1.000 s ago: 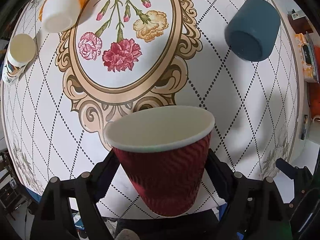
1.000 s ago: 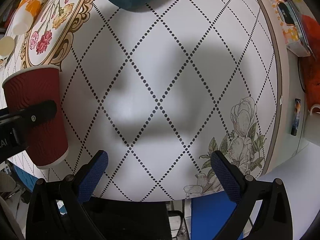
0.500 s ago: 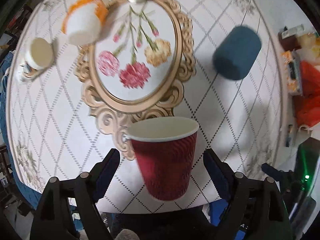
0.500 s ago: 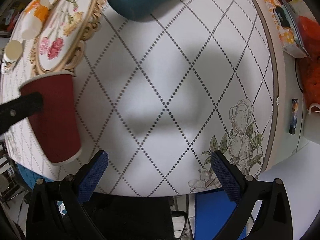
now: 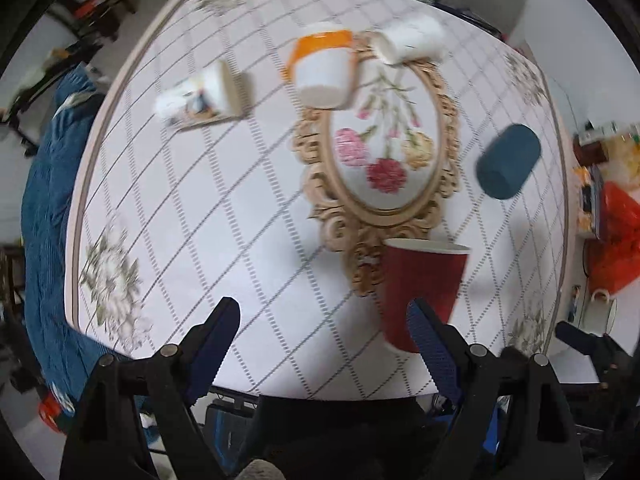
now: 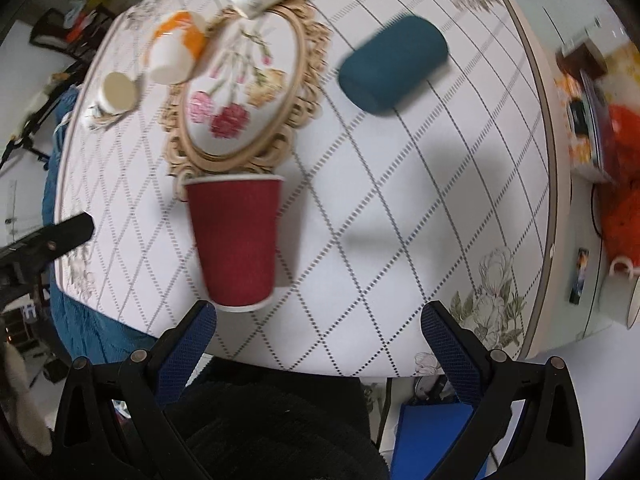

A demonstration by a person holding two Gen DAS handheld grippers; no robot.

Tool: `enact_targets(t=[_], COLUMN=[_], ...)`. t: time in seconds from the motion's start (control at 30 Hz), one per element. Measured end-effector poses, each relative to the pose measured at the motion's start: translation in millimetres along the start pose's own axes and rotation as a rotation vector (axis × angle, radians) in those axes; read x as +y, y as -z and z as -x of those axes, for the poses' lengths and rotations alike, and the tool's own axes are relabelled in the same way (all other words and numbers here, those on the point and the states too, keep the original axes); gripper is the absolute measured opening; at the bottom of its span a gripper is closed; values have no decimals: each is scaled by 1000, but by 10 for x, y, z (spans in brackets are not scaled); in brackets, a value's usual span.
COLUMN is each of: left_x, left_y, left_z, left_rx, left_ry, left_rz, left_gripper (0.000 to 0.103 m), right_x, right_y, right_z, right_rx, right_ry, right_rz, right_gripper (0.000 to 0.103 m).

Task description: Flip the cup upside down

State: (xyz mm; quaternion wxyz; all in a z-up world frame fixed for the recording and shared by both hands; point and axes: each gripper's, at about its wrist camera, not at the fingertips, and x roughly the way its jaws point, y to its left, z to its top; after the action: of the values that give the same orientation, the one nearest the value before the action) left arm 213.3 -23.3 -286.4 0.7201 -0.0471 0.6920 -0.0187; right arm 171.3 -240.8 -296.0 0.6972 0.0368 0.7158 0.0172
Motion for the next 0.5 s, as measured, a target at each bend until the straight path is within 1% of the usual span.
enact_targets(t=[0.17,0.27,0.33,0.4,0.5], left_x=[302,439,511,576,663], left_y=[106,186,232,273,349], left_z=[-45,-104,-149,-205,-316], left_rx=[0,1,1,6,24], left_ry=[-1,3,3,5,14], left_rz=[71,108,130,148,177], left_gripper=[85,85,85,85,85], right_x=[294,477,615,818,1117], right_y=[-89,-127,-134,-98,69], right_z=[142,194,213,203,132], right_rx=[-9,-14,-20,-33,-70], right_ry=[35,81,129,203,349], right_rz=[115,219,310,472,790], right_gripper=[103,103,103,103,103])
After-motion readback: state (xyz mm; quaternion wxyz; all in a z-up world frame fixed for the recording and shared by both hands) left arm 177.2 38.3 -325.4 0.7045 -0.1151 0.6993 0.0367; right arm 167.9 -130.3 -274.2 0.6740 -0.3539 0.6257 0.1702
